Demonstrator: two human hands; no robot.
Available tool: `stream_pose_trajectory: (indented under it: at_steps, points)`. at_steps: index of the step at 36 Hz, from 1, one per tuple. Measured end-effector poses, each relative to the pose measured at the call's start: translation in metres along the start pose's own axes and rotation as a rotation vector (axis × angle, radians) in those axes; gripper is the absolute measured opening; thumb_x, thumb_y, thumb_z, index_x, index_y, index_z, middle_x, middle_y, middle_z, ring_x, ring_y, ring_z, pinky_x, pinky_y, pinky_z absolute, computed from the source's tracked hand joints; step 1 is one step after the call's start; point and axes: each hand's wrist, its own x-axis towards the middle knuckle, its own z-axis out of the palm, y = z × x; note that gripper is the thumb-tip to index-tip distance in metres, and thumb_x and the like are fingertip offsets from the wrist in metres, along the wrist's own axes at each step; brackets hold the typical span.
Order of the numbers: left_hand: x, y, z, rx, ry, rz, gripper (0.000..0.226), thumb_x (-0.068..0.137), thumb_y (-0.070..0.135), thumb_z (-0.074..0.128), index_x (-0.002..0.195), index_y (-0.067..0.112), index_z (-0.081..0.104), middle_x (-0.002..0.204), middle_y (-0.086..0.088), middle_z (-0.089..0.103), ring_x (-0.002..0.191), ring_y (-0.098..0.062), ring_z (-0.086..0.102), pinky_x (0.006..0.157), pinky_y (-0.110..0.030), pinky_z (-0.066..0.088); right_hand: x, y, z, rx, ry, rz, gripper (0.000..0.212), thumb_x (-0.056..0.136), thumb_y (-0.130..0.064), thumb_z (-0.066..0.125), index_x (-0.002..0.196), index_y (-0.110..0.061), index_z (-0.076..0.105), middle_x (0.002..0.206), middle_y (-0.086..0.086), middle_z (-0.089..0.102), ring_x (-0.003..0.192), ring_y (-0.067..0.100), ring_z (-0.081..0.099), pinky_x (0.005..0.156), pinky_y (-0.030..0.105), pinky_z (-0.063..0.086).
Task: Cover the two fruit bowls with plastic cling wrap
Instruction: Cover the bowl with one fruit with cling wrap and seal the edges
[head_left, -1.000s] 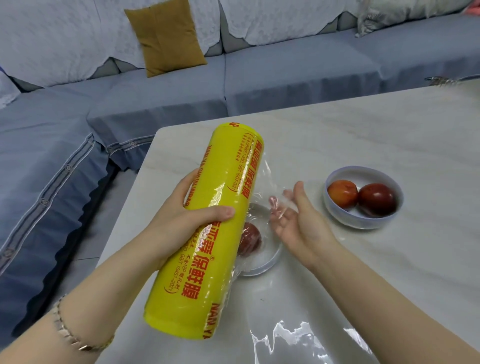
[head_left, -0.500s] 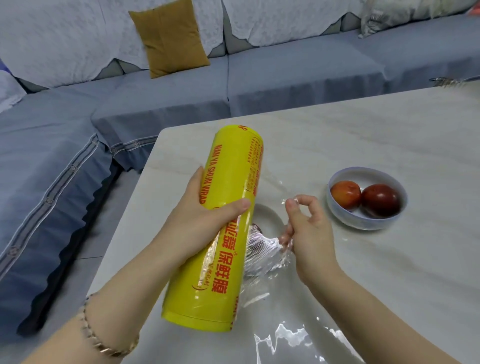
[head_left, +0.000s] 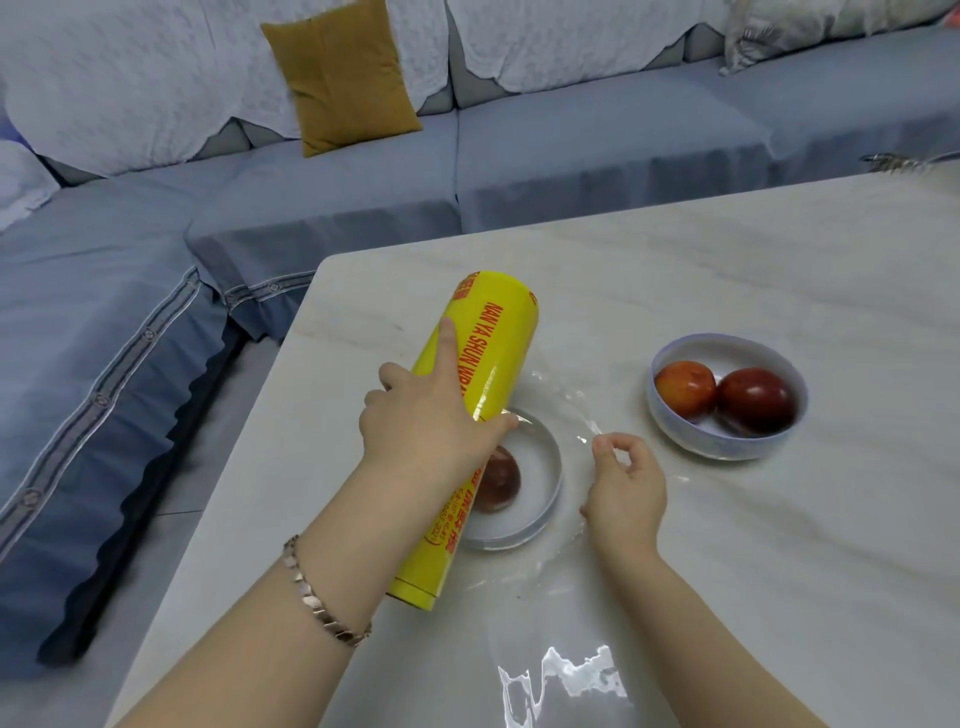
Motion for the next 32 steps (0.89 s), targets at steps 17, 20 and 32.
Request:
stream_pose_trajectory:
  at_steps: [17,20,32]
  points:
    - [0.004,-0.007,0.015,0.037,-0.023,-0.059,0.106,0.073,0.072,0.054,0.145,0.036,-0.015,0.123,-0.021,0.038,0.106,-0.04,0.049,0.085,-0.039,0.042,0.004,0.039,0.013,-0.261,-0.139,0.083,0.011,0.085,-0.014,0.052,0.075,-0.014,0.057,0.067,0.003,0.058,0.068,0.025,0.056,0.065,0.031,0.044]
    - [0.004,-0.009,0.015,0.026,-0.031,-0.069,0.107,0.072,0.073,0.054,0.145,0.037,-0.016,0.123,-0.021,0.038,0.106,-0.04,0.049,0.085,-0.04,0.042,0.004,0.036,0.004,-0.317,-0.133,0.022,0.014,0.085,-0.01,0.053,0.099,-0.014,0.056,0.08,0.004,0.059,0.077,0.024,0.057,0.071,0.029,0.041]
    - [0.015,-0.018,-0.001,-0.165,-0.215,-0.02,0.072,0.089,0.054,0.038,0.144,0.048,-0.008,0.14,-0.017,0.033,0.124,-0.041,0.036,0.1,-0.044,0.033,-0.019,0.016,0.004,-0.448,-0.273,-0.266,0.029,0.096,-0.024,0.037,0.08,-0.01,0.056,0.075,0.008,0.064,0.072,0.025,0.054,0.065,0.033,0.04]
